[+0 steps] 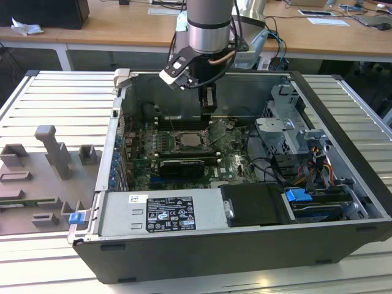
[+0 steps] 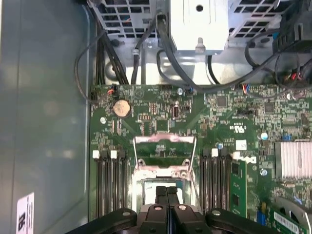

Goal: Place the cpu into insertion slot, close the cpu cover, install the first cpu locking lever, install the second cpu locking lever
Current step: 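Close the cpu cover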

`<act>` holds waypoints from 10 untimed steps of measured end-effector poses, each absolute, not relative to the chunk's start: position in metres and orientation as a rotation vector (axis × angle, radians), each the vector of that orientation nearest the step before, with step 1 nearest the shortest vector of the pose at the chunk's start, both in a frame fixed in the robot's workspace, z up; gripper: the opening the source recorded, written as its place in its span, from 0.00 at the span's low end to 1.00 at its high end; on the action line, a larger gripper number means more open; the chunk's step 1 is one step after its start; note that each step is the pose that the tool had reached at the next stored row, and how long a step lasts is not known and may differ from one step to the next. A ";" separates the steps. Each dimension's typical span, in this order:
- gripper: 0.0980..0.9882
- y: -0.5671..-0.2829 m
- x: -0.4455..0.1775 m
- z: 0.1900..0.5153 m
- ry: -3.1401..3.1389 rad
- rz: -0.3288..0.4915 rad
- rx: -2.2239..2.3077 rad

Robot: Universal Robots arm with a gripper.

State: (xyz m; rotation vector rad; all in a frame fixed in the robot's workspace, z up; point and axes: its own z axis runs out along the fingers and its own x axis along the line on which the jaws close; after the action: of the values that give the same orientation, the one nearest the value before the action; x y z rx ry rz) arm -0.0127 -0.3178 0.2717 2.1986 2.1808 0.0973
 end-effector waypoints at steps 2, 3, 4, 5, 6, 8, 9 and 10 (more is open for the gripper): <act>0.01 -0.318 -0.009 0.272 2.181 0.097 2.198; 0.01 -0.318 -0.008 0.272 2.181 0.097 2.199; 0.01 -0.318 -0.007 0.272 2.181 0.097 2.199; 0.01 -0.318 -0.005 0.272 2.181 0.097 2.198; 0.01 -0.318 -0.004 0.272 2.181 0.097 2.199; 0.01 -0.318 -0.003 0.272 2.181 0.097 2.198; 0.01 -0.318 -0.002 0.271 2.181 0.097 2.198; 0.01 -0.318 -0.001 0.271 2.181 0.097 2.198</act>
State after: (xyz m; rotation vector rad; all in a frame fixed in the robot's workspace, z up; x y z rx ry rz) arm -0.0008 -0.3178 0.2715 2.1984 2.1809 0.0971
